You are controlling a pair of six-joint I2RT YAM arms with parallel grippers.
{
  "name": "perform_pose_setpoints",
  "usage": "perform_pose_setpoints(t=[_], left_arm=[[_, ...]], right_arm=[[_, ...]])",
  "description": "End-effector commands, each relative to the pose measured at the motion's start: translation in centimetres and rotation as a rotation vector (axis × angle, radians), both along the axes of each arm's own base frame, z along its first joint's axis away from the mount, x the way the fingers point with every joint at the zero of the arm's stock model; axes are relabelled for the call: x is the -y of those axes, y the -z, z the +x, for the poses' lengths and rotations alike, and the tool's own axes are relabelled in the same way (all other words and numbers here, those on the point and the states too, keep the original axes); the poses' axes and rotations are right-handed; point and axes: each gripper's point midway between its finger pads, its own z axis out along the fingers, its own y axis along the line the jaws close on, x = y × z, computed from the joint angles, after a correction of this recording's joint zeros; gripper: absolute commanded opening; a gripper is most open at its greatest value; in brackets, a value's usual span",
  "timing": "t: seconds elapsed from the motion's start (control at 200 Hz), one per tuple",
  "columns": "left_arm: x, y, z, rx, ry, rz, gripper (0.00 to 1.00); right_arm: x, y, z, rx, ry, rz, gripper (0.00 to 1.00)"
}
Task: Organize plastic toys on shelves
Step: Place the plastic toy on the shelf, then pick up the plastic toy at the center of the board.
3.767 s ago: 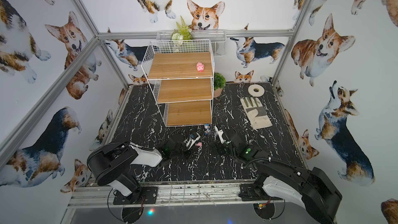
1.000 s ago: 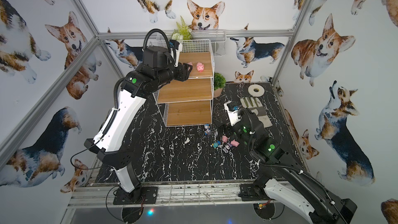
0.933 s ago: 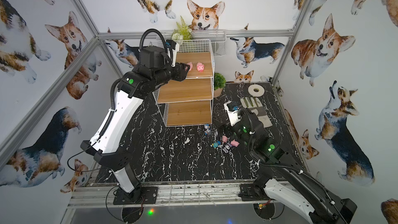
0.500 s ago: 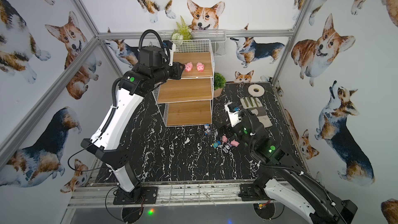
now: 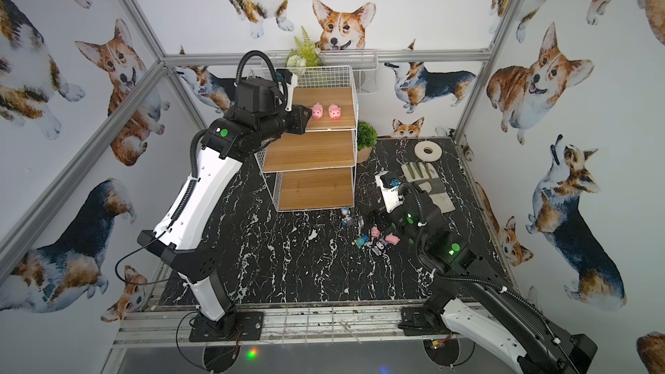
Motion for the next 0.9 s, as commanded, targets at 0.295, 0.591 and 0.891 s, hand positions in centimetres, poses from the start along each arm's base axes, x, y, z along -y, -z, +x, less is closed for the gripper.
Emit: perform_pose_setpoints(t=[0.295,0.591,0.891], left_arm=[[-0.9,-1.2,-1.1,0.040,-0.008,0.007,0.39],[3.1,0.0,-11.9,0.234,0.223,0.192,0.64],[3.7,15.1,-18.3,0.038,0.394,0.194,0.81]], right_arm=[[0.1,0.6,0.4,-0.017,0.025,-0.008,1.00],[2.5,8.7,0.7,-0.332,0.217,-0.129,1.00],[4.3,17.9,-0.6,-0.648,0.314,-0.196,0.86]])
